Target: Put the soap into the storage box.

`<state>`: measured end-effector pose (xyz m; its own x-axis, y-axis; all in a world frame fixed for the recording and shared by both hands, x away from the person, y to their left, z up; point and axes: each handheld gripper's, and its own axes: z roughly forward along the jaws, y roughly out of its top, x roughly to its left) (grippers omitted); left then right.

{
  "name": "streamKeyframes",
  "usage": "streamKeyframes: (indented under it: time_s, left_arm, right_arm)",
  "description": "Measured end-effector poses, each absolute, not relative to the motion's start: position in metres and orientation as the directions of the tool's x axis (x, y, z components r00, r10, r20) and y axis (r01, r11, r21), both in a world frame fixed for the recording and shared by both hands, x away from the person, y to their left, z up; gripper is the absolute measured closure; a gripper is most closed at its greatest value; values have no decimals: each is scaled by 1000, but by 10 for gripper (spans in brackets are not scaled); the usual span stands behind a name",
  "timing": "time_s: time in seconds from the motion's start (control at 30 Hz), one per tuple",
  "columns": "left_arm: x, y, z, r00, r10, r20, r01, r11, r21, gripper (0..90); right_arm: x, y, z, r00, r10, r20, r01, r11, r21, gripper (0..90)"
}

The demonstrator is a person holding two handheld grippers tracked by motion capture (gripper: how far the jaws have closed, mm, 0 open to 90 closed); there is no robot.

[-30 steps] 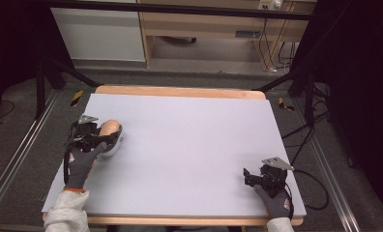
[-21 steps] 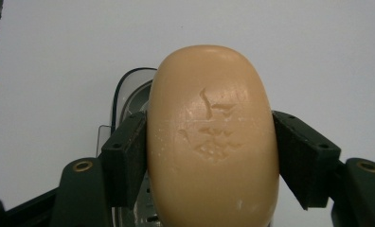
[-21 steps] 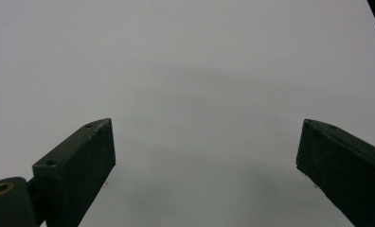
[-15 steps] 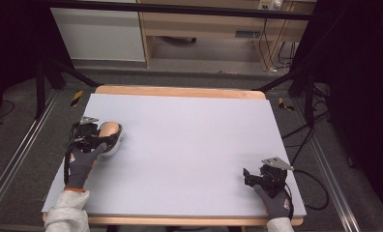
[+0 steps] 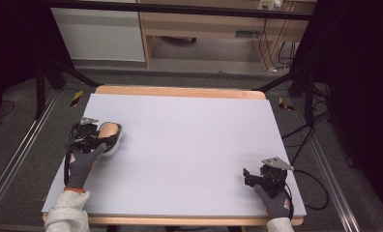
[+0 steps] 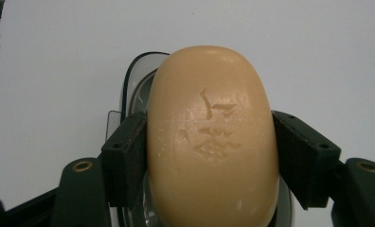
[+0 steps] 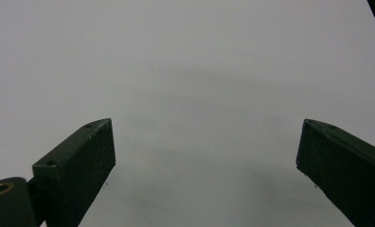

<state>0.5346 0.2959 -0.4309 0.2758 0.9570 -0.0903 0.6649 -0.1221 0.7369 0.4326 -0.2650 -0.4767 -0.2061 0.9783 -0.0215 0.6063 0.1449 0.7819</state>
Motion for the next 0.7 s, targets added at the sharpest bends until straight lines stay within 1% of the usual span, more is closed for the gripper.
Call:
streamKeyframes:
  time_s: [0.3, 0.37, 0.7]
  left_arm:
    - [535, 296, -431, 268, 958, -98, 664, -110, 739, 308]
    - [534, 297, -431, 264, 961, -86, 660, -115, 742, 322]
    - [534, 298, -431, 256, 963, -88, 658, -107, 746, 307]
  right_arm:
    - [432, -265, -477, -206, 978, -19, 607, 143, 782, 56]
    - [432, -265, -477, -206, 978, -20, 607, 144, 782, 56]
    - [433, -264, -477, -208, 978, -20, 607, 145, 782, 56]
